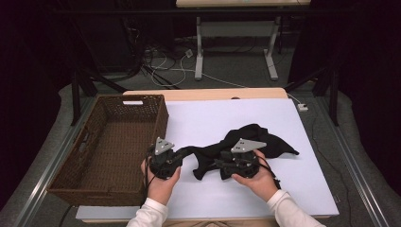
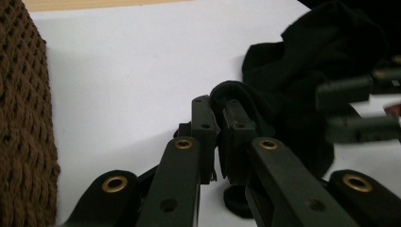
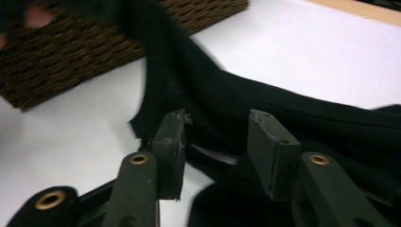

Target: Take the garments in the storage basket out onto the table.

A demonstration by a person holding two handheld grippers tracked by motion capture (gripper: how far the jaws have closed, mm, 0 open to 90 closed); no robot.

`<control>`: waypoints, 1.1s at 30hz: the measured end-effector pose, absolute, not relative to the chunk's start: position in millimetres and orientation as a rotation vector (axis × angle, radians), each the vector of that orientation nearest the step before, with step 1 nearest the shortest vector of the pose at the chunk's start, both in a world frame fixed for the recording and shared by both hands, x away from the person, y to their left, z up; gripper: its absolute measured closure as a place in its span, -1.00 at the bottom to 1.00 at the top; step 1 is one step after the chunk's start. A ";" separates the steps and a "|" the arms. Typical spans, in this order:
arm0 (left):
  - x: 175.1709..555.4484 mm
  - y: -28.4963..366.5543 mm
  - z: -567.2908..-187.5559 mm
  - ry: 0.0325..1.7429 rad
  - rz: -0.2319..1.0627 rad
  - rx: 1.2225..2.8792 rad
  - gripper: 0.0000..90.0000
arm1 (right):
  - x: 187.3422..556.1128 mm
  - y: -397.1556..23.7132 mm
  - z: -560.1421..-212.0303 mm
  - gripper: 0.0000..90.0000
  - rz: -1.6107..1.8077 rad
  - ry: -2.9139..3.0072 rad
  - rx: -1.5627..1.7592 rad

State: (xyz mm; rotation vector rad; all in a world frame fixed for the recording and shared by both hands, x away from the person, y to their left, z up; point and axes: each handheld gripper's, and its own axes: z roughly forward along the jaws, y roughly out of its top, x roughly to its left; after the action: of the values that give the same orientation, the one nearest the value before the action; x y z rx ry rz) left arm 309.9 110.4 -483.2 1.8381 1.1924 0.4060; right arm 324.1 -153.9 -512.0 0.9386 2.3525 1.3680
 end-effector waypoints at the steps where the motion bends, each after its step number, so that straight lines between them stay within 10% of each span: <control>1: 314.2 108.3 -483.8 1.200 0.411 1.834 0.92 | 323.1 -150.2 -513.7 0.31 1.363 2.363 0.921; 33: 376.5 102.9 -534.9 1.332 0.329 1.831 0.92 | 320.1 -77.5 -551.2 0.49 1.271 2.566 0.695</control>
State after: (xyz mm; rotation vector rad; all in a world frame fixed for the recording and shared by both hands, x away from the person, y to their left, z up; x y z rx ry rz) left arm 376.5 102.9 -534.9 1.8306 1.3319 0.3293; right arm 320.1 -77.5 -551.2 0.6948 2.5661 1.2710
